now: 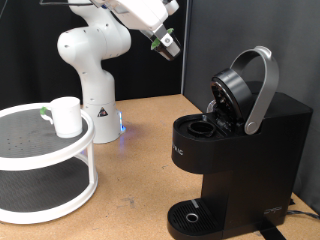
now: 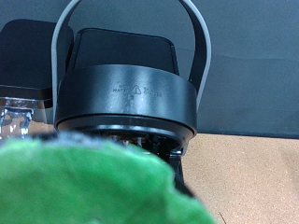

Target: Make a cup of coffee with the keurig machine

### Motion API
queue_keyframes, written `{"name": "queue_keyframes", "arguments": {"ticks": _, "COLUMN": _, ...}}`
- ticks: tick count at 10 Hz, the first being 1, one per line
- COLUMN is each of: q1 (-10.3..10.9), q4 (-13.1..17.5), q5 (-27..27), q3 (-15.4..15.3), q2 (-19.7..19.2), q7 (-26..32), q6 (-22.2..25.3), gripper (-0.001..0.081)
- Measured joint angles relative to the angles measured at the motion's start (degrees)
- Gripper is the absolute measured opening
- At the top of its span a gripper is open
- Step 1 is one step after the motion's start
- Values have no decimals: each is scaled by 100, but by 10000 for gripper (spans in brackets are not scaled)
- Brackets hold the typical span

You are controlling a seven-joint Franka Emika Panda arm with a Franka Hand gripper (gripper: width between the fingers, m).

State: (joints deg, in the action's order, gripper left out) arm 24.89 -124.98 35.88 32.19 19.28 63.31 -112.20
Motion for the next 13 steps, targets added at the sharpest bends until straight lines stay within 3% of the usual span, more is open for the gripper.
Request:
{"name": "queue_keyframes", "arguments": {"ticks": 3, "q1": 0, "q4": -57, "q5": -1, "q3": 10, "q2": -3, "q7": 0, "q6": -13, "gripper": 461}}
{"name": "queue_keyframes", "arguments": {"ticks": 9, "q1": 118, "q4": -480, "q5": 194, "q3": -248, "q2": -339, "q7": 53, "q6": -893, "gripper": 461}}
{"name": "queue_keyframes", "arguments": {"ticks": 13, "q1": 192, "q4": -585, "q5": 313, "q3": -334, "q2": -588, "q7": 137, "q6": -1188, "gripper": 461}}
